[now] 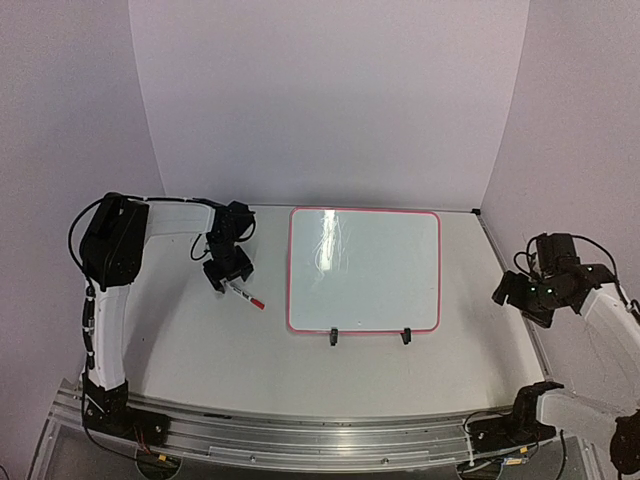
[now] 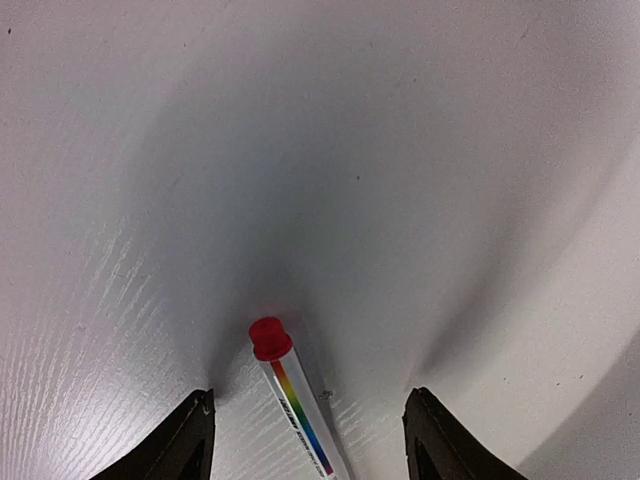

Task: Write a sentence on the whiteboard
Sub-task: Pick up the whiteboard marker from the center of the board, then open the whiteboard marker at the center of the board.

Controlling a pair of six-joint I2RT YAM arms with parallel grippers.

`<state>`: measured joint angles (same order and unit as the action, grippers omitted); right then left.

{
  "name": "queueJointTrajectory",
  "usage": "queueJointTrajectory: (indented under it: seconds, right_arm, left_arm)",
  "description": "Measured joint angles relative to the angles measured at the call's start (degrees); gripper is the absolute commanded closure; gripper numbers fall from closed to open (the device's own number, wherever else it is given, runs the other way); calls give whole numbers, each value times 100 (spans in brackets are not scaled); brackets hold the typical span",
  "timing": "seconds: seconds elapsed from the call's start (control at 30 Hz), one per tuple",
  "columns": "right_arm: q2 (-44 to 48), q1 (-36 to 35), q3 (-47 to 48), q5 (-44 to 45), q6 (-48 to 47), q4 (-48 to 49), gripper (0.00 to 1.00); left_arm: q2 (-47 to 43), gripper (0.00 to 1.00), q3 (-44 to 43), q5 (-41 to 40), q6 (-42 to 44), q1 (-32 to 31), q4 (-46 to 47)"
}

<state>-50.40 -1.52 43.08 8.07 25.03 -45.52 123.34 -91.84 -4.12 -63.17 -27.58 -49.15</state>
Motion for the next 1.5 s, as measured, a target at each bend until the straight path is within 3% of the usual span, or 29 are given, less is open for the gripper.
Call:
queueJointTrajectory:
  seconds: [0.23, 0.53, 0.7, 0.9, 1.07, 1.23, 1.5]
  right_arm:
    - [-64, 0, -12, 144, -19, 0, 6]
    - [20, 0, -122, 257, -17, 0, 2]
    - [211, 0, -125, 303, 11, 2, 2]
    - [401, 0, -128, 77, 10, 2, 3]
    - [391, 0, -126, -103, 67, 2, 11]
    - [342, 0, -125, -287, 178, 2, 2]
    - [246, 0, -122, -514, 320, 5, 2]
  left_arm:
    - [95, 62, -76, -11, -168, -215, -259]
    - [92, 100, -40, 81, -283, -243, -284]
    - [-132, 100, 342, 129, -315, -242, 132]
    - [-794, 100, 1387, 90, -329, -250, 950]
    - [-1929, 100, 2488, -179, -291, -255, 1478]
    - [-3156, 100, 2880, -351, -111, -255, 2097]
    - [-4760, 100, 3654, -289, 413, -291, 3263]
